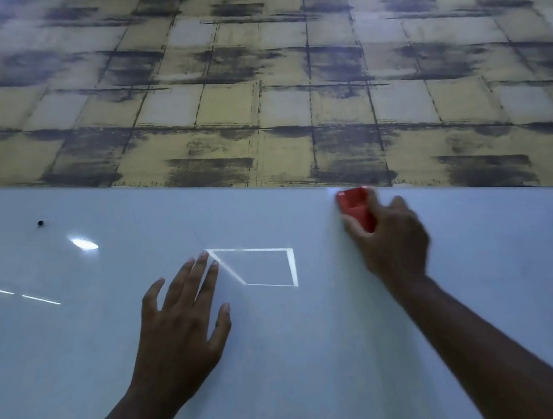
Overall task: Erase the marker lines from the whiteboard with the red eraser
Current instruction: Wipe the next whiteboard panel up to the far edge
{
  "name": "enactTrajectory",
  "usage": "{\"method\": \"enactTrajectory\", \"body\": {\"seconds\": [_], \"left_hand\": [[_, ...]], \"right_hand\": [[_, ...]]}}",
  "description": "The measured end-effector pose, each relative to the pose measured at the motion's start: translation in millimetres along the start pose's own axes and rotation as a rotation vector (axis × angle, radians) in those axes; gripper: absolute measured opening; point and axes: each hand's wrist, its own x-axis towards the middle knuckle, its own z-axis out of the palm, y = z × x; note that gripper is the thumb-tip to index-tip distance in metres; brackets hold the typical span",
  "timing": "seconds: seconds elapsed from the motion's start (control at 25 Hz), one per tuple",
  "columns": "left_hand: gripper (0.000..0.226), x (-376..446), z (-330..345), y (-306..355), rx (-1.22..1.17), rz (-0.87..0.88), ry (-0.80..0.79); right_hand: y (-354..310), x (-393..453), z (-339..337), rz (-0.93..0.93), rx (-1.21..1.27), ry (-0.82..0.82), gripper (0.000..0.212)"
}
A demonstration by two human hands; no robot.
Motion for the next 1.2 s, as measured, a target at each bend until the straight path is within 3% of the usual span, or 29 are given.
{"method": "enactTrajectory", "body": {"seconds": [0.12,0.24,0.44,0.56,0.72,0.84,1.04,1.2], "left_hand": [[0.066,-21,-7,-38,0.038,-0.059,-0.008],[0.061,-30,-12,-76,0.092,0.006,-0.035],[0.063,-29,-12,-105,0.057,-0.022,-0.046],[0.064,-28,-8,-102,0.022,-0.031,-0.038],[0.064,-32,-8,-79,-0.017,-0.054,-0.016],[0.062,-36,-7,-51,-0.080,-0.063,-0.008],[0.063,-35,7,15,-0.172,-0.016,-0.024],[0.064,-14,20,83,-0.224,0.012,-0.004]], "right_hand": [[-94,-21,30,-0.185,0.100,-0.052,0.070],[-165,-29,49,-0.289,0.184,-0.122,0.071],[-203,-90,59,-0.518,0.249,-0.120,0.071],[-185,-98,55,-0.524,0.182,-0.101,0.069],[-122,-50,37,-0.230,0.081,-0.058,0.067],[-83,-63,21,-0.071,0.079,-0.015,0.069],[-54,-137,4,-0.261,0.059,-0.027,0.068],[15,-103,-16,-0.199,0.022,-0.011,0.070]]}}
